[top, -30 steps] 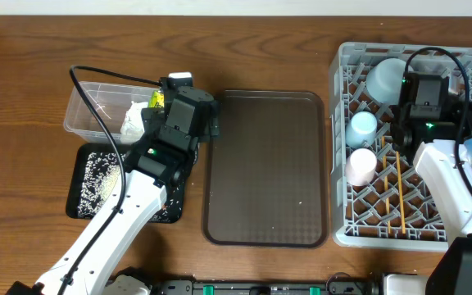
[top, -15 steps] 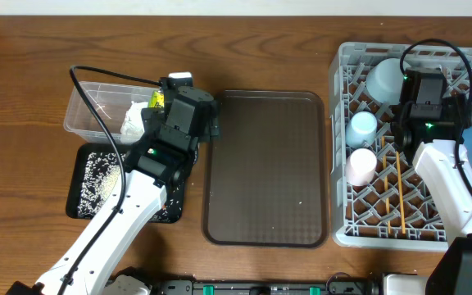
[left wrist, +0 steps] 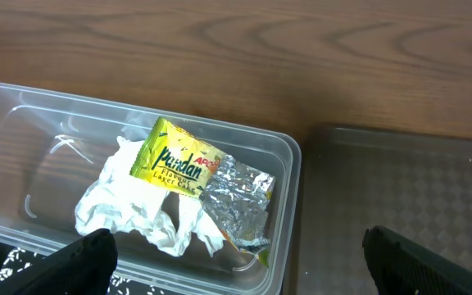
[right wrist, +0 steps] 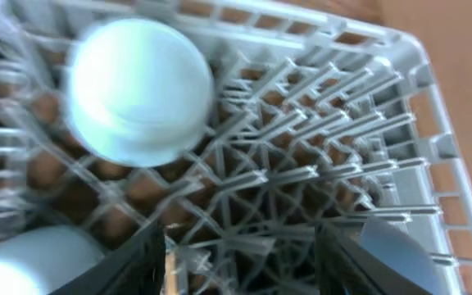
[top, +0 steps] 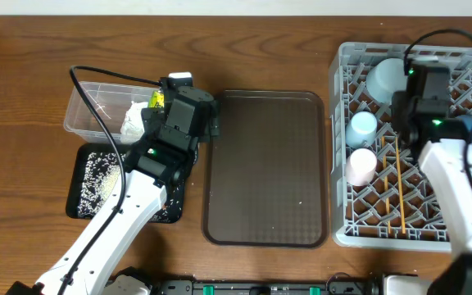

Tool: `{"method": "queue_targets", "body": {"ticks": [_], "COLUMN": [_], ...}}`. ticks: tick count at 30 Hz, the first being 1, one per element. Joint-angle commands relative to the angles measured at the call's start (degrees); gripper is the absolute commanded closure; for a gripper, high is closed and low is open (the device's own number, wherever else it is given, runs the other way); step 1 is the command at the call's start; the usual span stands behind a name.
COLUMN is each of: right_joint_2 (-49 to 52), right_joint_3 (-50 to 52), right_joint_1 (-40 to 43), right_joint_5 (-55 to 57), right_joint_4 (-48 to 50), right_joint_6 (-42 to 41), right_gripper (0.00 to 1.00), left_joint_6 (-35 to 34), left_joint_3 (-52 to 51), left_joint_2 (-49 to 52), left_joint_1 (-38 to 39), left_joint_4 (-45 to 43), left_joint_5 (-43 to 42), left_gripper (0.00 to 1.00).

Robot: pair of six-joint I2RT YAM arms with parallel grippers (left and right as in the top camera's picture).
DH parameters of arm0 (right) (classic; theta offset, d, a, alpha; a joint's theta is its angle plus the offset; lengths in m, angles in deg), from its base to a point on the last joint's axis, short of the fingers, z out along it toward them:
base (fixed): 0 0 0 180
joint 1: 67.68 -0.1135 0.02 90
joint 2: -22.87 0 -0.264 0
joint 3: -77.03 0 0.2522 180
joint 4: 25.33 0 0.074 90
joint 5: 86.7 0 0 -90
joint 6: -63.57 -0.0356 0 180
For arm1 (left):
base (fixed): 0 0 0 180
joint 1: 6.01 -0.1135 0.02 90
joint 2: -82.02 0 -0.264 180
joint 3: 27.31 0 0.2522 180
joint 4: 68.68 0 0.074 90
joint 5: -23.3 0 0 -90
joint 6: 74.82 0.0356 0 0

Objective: Sort waste into correct bins and load items into the dishwasher rack
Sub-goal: 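Carry the blue plate over the rack's right side, then lower the plate upright into the rack and open the right gripper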

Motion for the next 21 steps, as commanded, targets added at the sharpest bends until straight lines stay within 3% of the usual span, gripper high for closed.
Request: {"method": "queue_targets", "body": {"ticks": [1,4,7,9,14,21], "right_joint_2": [-5.81,-8.13,-9.9,-10.47,-8.85,-3.34], "right_joint_3": [-5.6,-8.79,-10.21,-10.19,-9.77,-8.68], "right_joint_1": [2.84,8.09,14.95,19.78,30.21,34.27], "right_joint_5": [-10.93,-15.85,-20.28,-23.06,-32.94,-35.04], "right_joint_4": [-5.07,-12.66,-19.37,-23.02,-29.99,-31.65], "right_joint_6": [-6.69,-9.33,-13.73,-16.59,-17.51,-17.97], "right_gripper": [0.43,0.53,0.81,0.92,0.96,0.95], "left_joint_6": [0.5,0.5,0.5,0.5,0.5,0.5], "left_joint_3": [0.07,0.07,0.07,0.07,0.07,0.07], "left_joint_2": [-0.26,-0.26,-0.26,-0.26,-0.26,-0.26], "left_joint_1": [-0.02,-0.02,-0.02,-0.02,-0.02,-0.02], "left_joint_4": [0.17,0.17,0.17,0.17,0.17,0.17], "left_joint_5": [1.33,1.33,1.36,1.33,1.36,1.36], "left_gripper": [0.01,0.01,0.01,0.01,0.02,0.01]}}
